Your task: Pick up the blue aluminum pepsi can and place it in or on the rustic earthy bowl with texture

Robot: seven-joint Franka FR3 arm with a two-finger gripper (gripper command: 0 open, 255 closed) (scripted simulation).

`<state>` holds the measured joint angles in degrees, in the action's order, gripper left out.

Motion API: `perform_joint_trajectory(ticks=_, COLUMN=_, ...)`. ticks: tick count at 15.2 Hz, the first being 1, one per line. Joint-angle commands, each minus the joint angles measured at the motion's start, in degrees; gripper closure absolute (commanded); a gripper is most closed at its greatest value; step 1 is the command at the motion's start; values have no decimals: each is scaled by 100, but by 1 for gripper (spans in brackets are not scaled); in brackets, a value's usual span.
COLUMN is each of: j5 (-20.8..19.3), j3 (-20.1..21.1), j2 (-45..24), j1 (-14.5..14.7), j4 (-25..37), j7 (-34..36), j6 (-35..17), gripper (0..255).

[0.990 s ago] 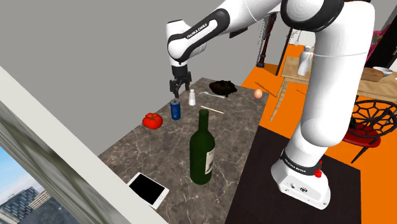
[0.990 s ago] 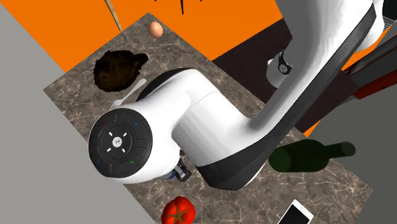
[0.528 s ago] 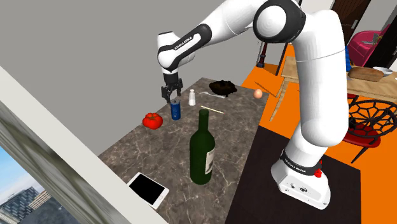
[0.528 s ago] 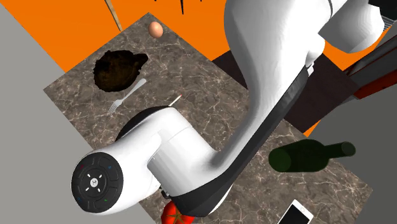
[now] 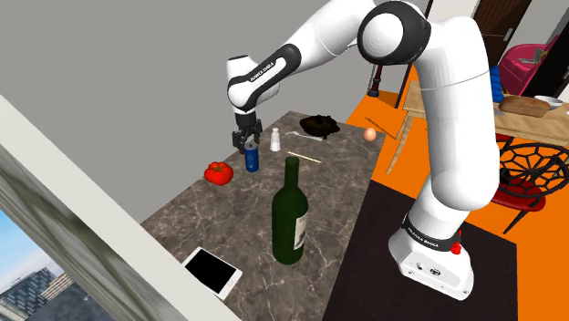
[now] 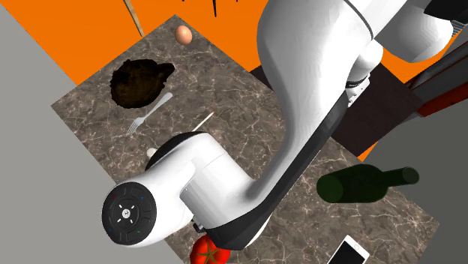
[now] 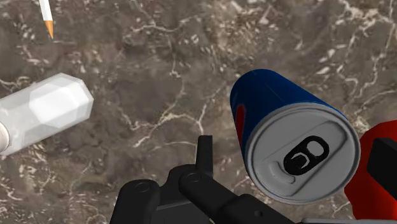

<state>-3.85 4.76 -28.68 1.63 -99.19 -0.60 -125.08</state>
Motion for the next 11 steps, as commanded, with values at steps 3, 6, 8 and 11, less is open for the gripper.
perform_joint_trajectory(ticks=3, j5=-1, j3=-1, j2=-6, j1=0, j4=-1, j7=0, j6=-8, gripper=0)
perform_joint_trajectory(ticks=6, j5=-1, j3=-1, j2=-5, j1=0, j4=-1, j7=0, j6=-8, gripper=255)
perform_joint_trajectory(ticks=8, j5=-1, j3=-1, j2=-5, j1=0, j4=-1, j7=0, j6=-8, gripper=255)
perform_joint_trajectory(ticks=11, j5=0, j3=-1, j2=0, j1=-1, j4=-11, j7=-1, j6=-13, gripper=255)
